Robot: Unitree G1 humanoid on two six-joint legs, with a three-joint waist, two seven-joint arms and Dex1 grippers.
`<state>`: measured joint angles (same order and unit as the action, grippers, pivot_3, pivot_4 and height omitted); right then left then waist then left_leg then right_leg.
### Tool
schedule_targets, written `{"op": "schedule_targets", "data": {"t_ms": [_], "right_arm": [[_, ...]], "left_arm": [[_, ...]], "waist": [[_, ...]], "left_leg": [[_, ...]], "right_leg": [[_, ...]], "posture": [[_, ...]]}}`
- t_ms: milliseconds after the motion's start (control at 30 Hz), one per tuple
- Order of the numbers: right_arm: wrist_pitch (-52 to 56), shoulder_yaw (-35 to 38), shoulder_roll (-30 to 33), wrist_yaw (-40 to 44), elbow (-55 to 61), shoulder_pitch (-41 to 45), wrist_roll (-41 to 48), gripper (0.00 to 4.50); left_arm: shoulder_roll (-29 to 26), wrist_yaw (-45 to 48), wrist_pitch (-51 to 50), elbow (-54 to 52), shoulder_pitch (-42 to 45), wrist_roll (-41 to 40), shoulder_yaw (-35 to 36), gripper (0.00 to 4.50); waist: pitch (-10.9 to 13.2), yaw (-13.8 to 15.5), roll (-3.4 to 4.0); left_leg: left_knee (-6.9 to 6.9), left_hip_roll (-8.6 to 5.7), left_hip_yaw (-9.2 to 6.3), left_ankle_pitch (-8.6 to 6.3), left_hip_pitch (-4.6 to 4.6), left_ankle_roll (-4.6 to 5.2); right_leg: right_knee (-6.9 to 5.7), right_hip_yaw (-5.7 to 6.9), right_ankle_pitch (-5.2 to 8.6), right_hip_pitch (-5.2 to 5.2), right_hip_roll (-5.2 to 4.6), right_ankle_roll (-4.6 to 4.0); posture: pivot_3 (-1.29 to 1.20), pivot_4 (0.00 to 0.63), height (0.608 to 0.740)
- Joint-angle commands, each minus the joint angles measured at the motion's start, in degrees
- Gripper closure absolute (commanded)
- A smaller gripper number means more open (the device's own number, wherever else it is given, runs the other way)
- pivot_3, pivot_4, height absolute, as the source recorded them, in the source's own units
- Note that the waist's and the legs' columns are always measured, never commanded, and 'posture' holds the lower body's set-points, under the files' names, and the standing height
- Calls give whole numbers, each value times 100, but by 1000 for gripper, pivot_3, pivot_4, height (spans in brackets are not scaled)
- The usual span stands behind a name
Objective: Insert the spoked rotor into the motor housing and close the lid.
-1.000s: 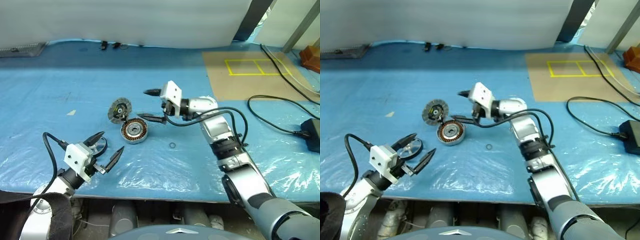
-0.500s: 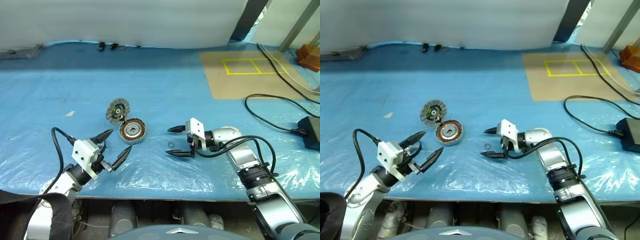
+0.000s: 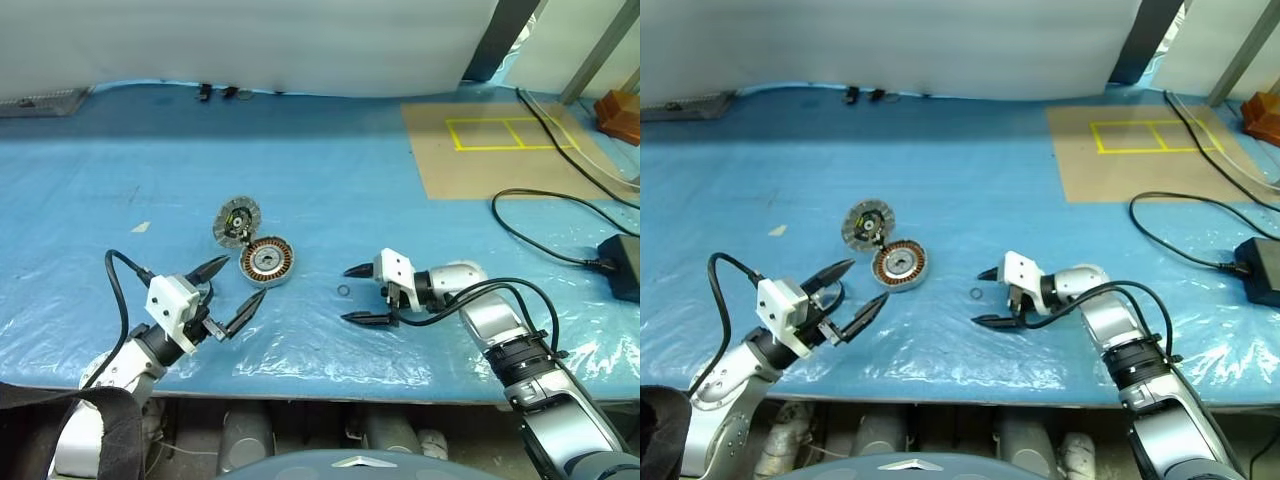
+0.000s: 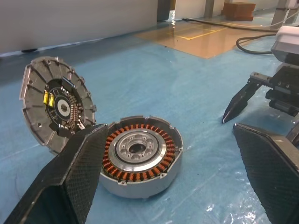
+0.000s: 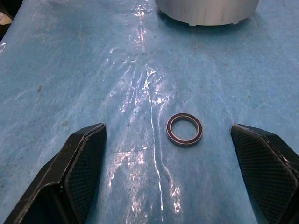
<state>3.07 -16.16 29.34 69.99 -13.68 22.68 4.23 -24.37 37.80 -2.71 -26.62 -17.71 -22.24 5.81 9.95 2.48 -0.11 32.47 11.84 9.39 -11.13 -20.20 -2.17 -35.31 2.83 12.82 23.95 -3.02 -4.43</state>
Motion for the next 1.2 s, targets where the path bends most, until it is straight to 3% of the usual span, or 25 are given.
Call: {"op": "schedule_targets", "data": {"t_ms": [33,300,567,933,1067,1200], "right_arm": [[110,-41,62,46,32,15,14,48],[281,-68,-21,-78,-94,109,-31,48],[261,-90,32,-179,-52,-6,-63,2650],[68,-136,33,-261,-227,-107,-116,2650],[-38,-153,-6,-298,-367,-89,-150,3515],[-165,-160,-39,-298,-490,-13,-164,3515]], "left_arm": [[18,24,133,-95,4,-35,9,0],[15,47,157,-1,66,-9,18,0],[-55,104,172,-55,1,17,97,0],[-116,177,133,-58,4,8,137,0],[-142,183,103,-59,68,25,133,0],[-140,189,146,0,64,56,136,0]], "waist": [[0,2,-1],[-2,-2,-2],[-2,2,-4],[-4,5,-6],[-14,5,-20],[-19,-3,-23]], "left_leg": [[0,0,0,0,1,0],[2,0,-1,0,12,0],[-1,0,-2,0,12,0],[-7,0,-5,-1,29,0],[-12,0,-6,-1,28,0],[-17,0,-6,-1,28,0]], "right_leg": [[0,0,0,-1,0,0],[0,0,1,-16,0,1],[4,1,1,-18,0,1],[25,5,2,-64,0,5],[33,6,2,-66,0,5],[40,7,1,-67,0,5]], "posture": [[0,150,740],[0,150,740],[0,150,740],[0,150,740],[0,150,740],[0,150,740]]}}
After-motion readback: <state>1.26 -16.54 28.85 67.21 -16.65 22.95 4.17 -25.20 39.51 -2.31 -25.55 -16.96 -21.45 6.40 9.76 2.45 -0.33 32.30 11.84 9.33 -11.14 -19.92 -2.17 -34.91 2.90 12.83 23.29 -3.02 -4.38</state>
